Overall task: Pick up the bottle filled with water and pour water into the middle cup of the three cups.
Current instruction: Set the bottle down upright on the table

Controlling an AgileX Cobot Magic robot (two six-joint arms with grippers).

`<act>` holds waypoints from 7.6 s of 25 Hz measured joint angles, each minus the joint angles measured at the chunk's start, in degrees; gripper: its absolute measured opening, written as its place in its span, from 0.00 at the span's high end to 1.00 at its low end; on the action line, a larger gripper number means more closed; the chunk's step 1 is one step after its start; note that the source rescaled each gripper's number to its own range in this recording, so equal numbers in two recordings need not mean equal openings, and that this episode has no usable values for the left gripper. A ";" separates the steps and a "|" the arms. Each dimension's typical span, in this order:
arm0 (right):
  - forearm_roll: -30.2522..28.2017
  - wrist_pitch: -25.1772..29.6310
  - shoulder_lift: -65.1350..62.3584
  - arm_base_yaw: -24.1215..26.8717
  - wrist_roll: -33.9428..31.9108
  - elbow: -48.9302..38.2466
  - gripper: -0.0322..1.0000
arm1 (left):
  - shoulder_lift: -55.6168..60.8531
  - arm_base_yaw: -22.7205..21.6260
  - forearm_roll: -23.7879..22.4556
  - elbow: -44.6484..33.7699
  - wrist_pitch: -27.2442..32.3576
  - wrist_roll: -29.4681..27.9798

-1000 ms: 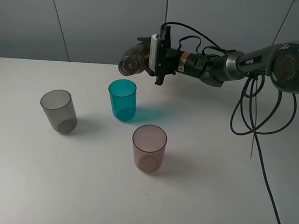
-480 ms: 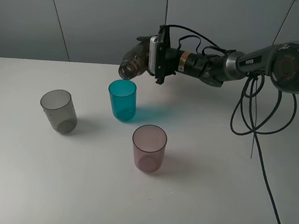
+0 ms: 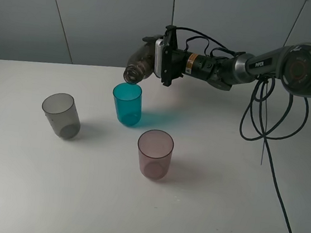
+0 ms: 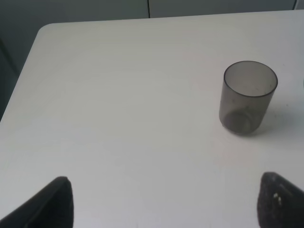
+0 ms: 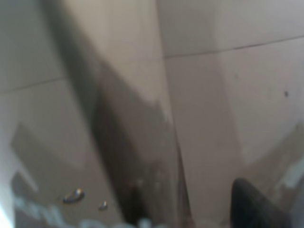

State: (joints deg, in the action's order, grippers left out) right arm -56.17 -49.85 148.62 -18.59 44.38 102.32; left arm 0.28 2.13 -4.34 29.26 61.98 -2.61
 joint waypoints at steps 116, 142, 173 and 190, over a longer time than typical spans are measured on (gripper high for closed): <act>-2.05 0.84 -1.03 0.00 12.07 2.97 0.97 | 0.00 0.00 0.00 0.00 0.00 0.07; -0.97 -1.80 -1.03 0.00 -9.91 0.62 0.97 | 0.00 0.00 0.00 0.00 0.00 0.07; 36.49 10.55 -27.48 2.07 -55.31 -29.76 0.97 | 0.00 0.00 0.00 0.00 0.00 0.07; 56.99 9.55 -48.39 3.66 -43.21 -60.61 0.97 | 0.00 0.00 0.00 0.00 0.00 0.07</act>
State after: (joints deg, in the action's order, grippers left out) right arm 0.82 -40.30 100.23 -14.93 1.18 41.71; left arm 0.28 2.13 -4.34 29.26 61.98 -2.53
